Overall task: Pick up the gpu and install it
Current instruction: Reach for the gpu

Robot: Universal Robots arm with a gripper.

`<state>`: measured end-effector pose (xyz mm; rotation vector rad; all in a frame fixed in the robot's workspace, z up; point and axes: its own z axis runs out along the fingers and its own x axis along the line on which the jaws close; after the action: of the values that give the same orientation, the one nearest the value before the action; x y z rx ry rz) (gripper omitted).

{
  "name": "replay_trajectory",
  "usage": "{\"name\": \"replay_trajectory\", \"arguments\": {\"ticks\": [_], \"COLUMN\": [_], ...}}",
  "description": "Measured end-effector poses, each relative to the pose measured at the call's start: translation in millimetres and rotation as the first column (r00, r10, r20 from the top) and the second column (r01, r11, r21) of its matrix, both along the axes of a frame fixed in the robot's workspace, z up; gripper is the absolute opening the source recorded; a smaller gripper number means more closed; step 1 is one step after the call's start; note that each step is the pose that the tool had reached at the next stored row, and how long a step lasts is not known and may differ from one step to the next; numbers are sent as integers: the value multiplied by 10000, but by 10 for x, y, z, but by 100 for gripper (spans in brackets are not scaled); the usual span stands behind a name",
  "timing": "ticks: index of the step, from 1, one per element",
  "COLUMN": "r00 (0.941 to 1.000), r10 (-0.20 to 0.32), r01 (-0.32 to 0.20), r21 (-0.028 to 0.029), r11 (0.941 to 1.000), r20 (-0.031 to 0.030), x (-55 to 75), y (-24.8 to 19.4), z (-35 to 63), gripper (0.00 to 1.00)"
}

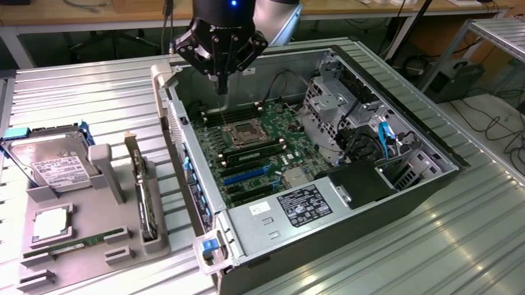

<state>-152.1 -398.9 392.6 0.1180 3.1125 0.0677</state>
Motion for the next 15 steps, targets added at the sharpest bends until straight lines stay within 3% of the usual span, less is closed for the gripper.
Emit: {"name": "replay_trajectory", "arguments": {"ticks": [15], "r00": [10000], "r10": [1], "r01": [-1], "r21": [-1], "r11": [10000], "r20": [0], "x": [-34], "y": [0], "z": [-2], "gripper": [11]}}
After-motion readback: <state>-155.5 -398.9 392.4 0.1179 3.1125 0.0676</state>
